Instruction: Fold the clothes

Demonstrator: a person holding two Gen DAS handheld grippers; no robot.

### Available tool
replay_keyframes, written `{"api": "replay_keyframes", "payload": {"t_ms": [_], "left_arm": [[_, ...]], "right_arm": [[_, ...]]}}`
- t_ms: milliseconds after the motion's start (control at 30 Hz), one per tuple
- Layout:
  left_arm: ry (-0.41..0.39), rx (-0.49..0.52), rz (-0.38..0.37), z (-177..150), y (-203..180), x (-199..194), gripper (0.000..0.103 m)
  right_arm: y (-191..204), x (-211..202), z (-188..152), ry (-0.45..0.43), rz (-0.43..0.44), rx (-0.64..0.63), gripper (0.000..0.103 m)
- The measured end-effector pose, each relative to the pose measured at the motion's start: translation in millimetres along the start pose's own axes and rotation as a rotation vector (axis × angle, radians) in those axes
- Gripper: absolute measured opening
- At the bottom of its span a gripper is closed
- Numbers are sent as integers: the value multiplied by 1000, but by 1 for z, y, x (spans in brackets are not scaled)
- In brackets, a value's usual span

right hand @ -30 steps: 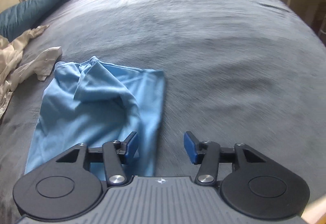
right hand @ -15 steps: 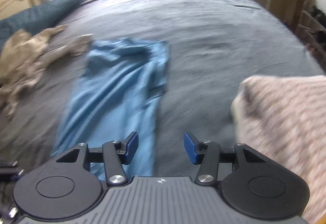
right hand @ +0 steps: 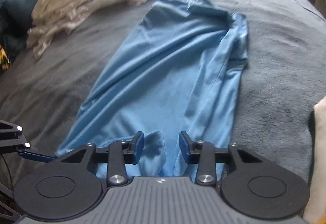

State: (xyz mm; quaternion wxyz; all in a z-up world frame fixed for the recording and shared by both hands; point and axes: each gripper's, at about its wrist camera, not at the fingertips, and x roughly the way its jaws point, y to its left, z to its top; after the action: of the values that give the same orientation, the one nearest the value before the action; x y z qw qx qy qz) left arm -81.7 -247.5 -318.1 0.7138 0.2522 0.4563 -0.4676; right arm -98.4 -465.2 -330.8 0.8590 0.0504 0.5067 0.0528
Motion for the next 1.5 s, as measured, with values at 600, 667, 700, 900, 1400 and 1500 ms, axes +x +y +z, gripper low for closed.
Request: {"api": "replay_keyframes", "payload": {"t_ms": [600, 667, 700, 900, 1400, 1500], "left_arm": [[-12, 201, 83, -24, -19, -3, 13], [-18, 225, 85, -27, -19, -5, 8], [-22, 238, 86, -29, -20, -6, 6], [-56, 342, 104, -36, -28, -13, 2], [-48, 596, 100, -61, -46, 2, 2], [-50, 615, 102, -63, -46, 3, 2]], "right_arm": [[30, -83, -63, -44, -84, -287, 5], [39, -85, -71, -46, -97, -377, 5], [43, -85, -75, -45, -103, -420, 5], [61, -81, -101, -46, -132, -657, 5], [49, -69, -160, 89, -182, -915, 7], [28, -78, -143, 118, -161, -560, 7]]}}
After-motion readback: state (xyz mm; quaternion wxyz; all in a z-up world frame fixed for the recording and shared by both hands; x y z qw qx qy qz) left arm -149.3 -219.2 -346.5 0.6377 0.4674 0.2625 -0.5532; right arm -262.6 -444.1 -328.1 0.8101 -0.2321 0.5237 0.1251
